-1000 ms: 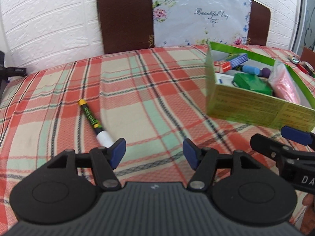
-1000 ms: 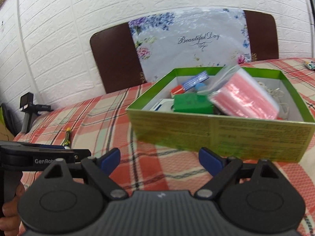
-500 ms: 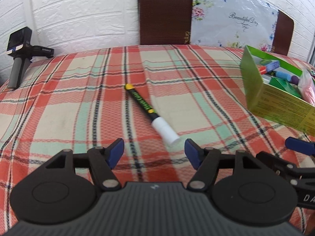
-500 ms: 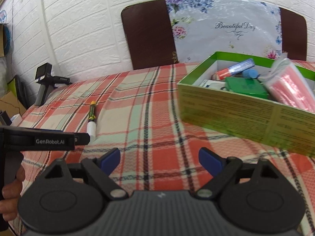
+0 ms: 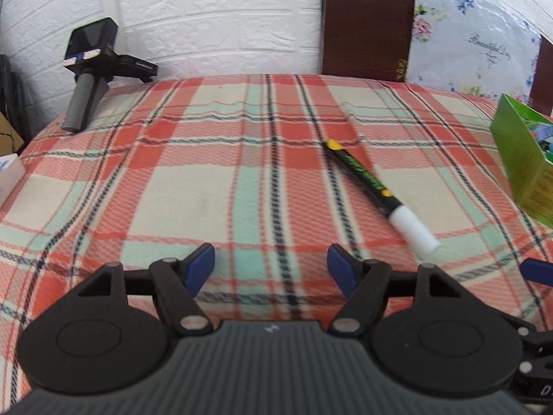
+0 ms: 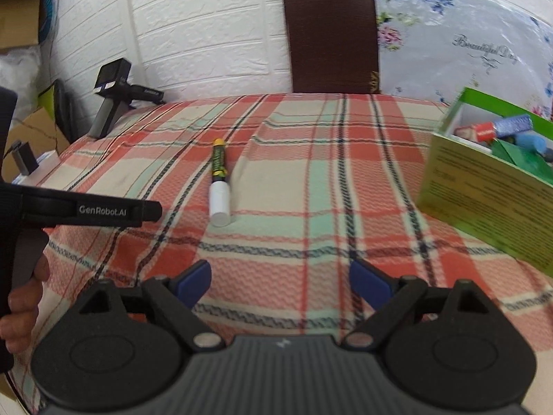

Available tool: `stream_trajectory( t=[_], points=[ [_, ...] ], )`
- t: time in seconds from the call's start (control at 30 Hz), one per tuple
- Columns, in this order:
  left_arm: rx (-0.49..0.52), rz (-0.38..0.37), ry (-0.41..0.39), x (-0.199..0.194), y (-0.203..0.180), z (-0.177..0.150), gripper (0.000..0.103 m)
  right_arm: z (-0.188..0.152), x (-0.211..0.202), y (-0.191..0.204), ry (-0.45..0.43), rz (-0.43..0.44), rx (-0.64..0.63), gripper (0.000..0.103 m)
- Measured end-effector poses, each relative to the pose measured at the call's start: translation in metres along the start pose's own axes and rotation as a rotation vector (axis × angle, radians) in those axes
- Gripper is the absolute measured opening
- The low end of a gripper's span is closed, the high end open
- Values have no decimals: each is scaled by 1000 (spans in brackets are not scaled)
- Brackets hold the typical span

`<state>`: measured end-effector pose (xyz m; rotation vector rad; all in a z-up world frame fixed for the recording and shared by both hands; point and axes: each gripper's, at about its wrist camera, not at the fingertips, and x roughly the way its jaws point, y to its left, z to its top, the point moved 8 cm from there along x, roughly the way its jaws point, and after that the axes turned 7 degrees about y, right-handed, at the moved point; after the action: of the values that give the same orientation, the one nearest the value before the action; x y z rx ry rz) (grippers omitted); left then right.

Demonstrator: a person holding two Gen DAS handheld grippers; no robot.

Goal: Organize objects
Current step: 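Withdraw both open grippers and move the right gripper toward the yellow-capped marker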

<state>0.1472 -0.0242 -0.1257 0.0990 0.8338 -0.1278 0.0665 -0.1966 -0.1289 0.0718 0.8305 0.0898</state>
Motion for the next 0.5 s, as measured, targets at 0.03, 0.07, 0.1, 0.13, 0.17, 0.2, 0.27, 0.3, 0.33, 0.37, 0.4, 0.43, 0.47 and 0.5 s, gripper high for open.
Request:
stream_trajectory(
  t=[0.03,0.07,0.1,0.13,0.17,0.2,0.27,0.3,0.33,0.37,0.4,0.43,0.47,0.5],
  points=[
    [1,7,-5,2,4,1,74,2,2,3,0,1,-10,92],
    [-1,9,-11,3,7,2,76,4,4,6,1,2,-19,92],
    [-2,13,-17,5,10,4,78,7,7,8,1,2,-27,92],
    [-2,21,-23,7,13,5,78,10,10,11,0,0,-35,92],
    [-4,26,-28,8,15,6,79,13,13,12,0,-2,-42,92],
    [-7,29,-33,10,17,8,80,15,16,14,0,-5,-47,91],
    [-14,35,-42,12,22,9,82,23,24,18,1,-9,-57,91],
    [-18,38,-46,13,24,10,83,26,27,19,1,-9,-61,91],
    [-20,39,-51,14,26,11,84,29,30,21,2,-6,-66,91],
    [-22,42,-56,15,28,11,86,32,33,24,3,-3,-71,91],
    [-23,43,-62,16,30,12,87,35,36,26,4,-2,-77,91],
    [-23,41,-68,17,31,12,88,37,39,28,5,-2,-86,91],
    [-24,40,-73,18,32,13,89,39,42,31,6,-2,-97,91],
    [-26,40,-79,18,33,13,90,40,45,34,6,-2,-107,91]
  ],
)
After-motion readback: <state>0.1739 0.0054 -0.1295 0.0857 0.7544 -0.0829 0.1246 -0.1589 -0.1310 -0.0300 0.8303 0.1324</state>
